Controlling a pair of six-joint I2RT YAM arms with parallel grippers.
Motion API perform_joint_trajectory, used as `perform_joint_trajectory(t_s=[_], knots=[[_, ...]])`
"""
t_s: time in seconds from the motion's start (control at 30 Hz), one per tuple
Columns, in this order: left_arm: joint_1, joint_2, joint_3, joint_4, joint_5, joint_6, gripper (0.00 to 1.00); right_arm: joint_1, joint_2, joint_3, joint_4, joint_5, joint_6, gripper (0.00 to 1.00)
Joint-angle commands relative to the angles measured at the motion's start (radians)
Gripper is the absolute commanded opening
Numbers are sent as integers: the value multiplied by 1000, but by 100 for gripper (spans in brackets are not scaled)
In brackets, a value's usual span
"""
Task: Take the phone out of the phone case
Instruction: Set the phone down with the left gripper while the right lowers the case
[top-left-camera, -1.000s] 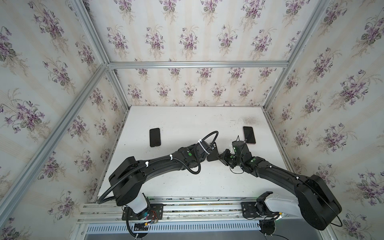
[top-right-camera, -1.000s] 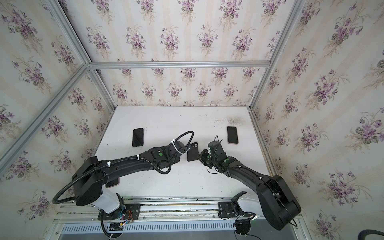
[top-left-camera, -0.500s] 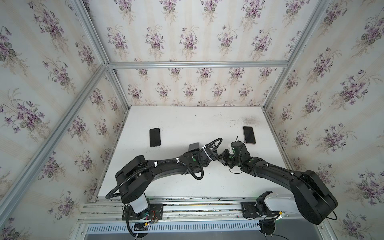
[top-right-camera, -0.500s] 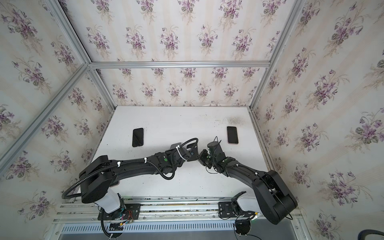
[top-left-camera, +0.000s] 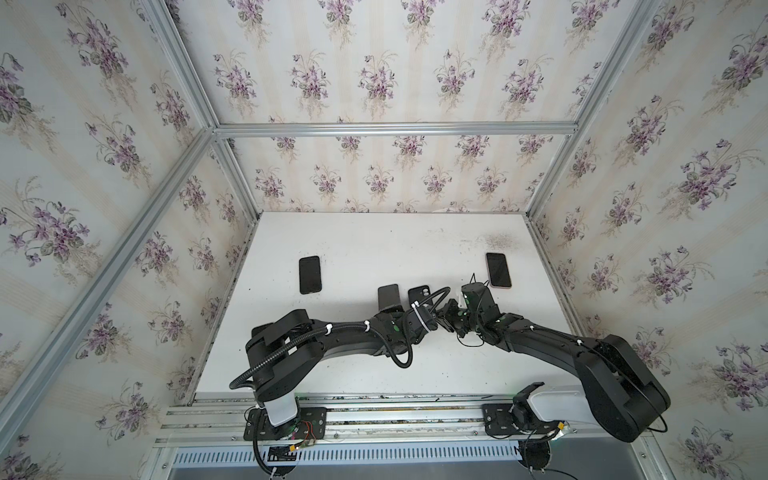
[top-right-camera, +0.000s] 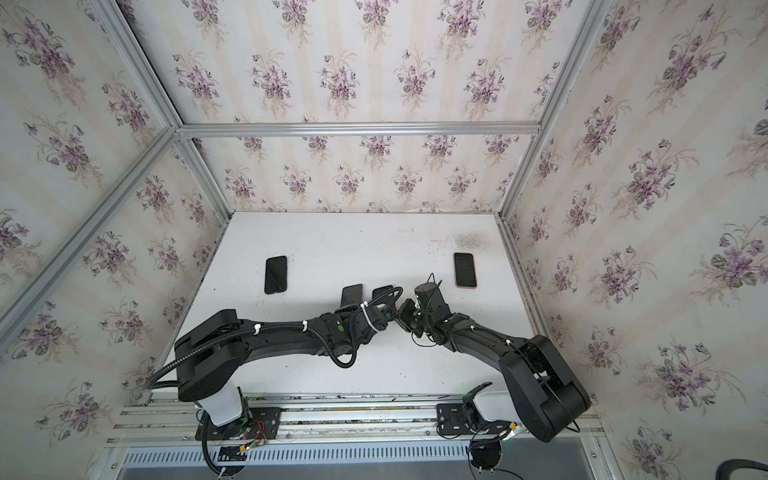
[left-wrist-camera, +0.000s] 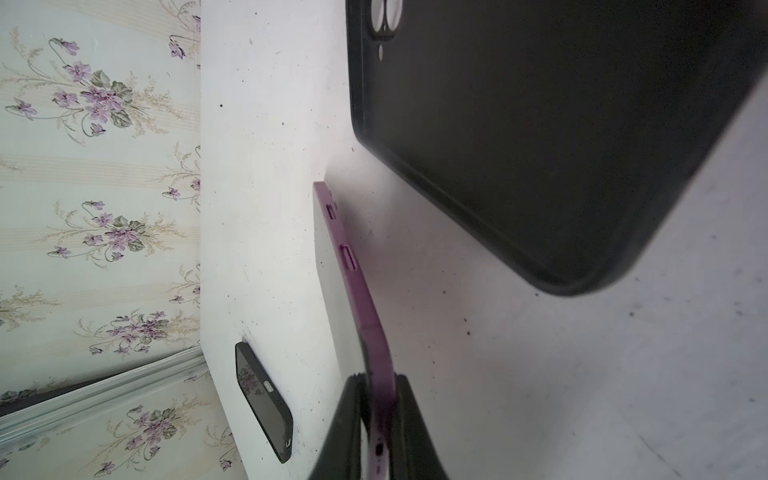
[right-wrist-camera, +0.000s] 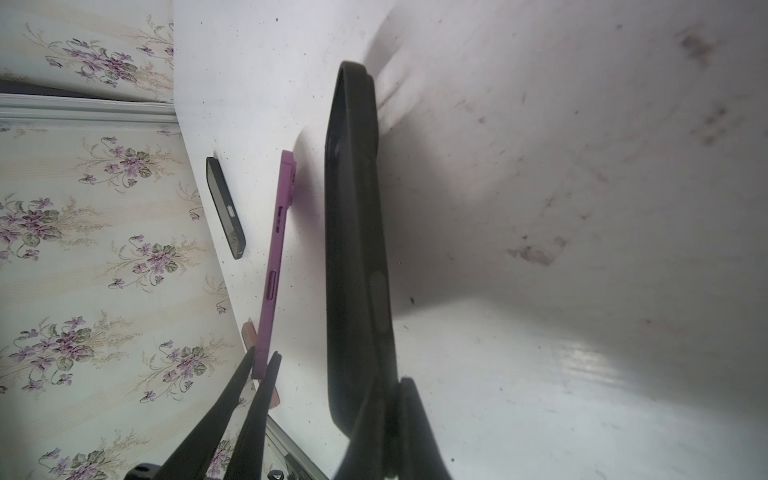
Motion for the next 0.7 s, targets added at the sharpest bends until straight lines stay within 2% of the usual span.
perform_joint_trajectory(t_s=[0.0,0.2,0.5,0.67], knots=[[2,15,-10,-48,147,-71,6,-2,6,6,43,-11,-7,0],[2,19,-25,-42,150,-95,17,-4,18,9,49,-11,-6,0],[2,-3,-40,-44,150,-130,54,-5,54,25,63,-26,-5,0],[18,-90,-53,-57,125,-178,70,-5,74,23,94,-26,-5,0]])
